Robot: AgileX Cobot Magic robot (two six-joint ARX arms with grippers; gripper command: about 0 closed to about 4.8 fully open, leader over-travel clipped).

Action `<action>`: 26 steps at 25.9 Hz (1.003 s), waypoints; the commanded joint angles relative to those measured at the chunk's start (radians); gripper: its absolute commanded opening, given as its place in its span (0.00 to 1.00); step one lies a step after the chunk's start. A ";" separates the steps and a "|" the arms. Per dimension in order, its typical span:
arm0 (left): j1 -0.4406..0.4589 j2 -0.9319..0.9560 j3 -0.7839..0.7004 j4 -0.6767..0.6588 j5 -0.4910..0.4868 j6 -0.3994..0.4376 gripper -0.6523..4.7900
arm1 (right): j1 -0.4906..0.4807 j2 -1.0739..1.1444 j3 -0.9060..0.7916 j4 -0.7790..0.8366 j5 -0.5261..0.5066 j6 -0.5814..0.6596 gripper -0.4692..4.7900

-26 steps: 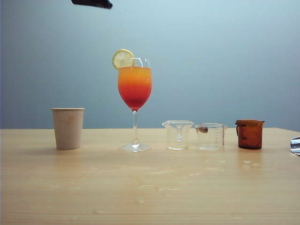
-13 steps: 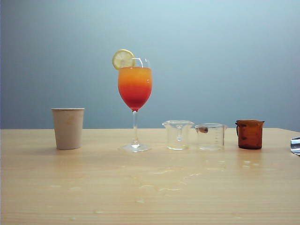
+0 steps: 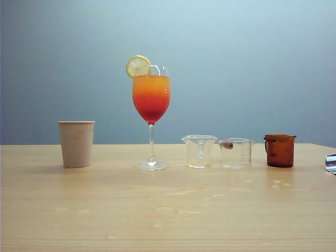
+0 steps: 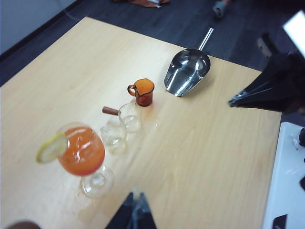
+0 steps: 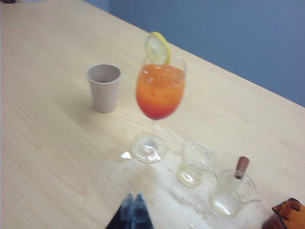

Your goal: Pick up the lemon slice from the paper cup on the left and carefully insert it into the rim of the goblet.

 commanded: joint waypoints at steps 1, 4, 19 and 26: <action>-0.001 -0.060 -0.045 0.045 -0.084 -0.104 0.11 | 0.000 -0.021 -0.028 0.051 0.010 -0.003 0.08; -0.001 -0.172 -0.187 0.135 -0.187 -0.190 0.11 | 0.000 -0.029 -0.043 0.065 0.021 -0.004 0.08; -0.002 -0.629 -0.941 0.749 -0.562 -0.425 0.11 | 0.000 -0.082 -0.169 0.218 0.031 0.000 0.08; -0.002 -0.796 -1.237 0.998 -0.625 -0.427 0.11 | 0.000 -0.101 -0.249 0.309 0.034 0.000 0.08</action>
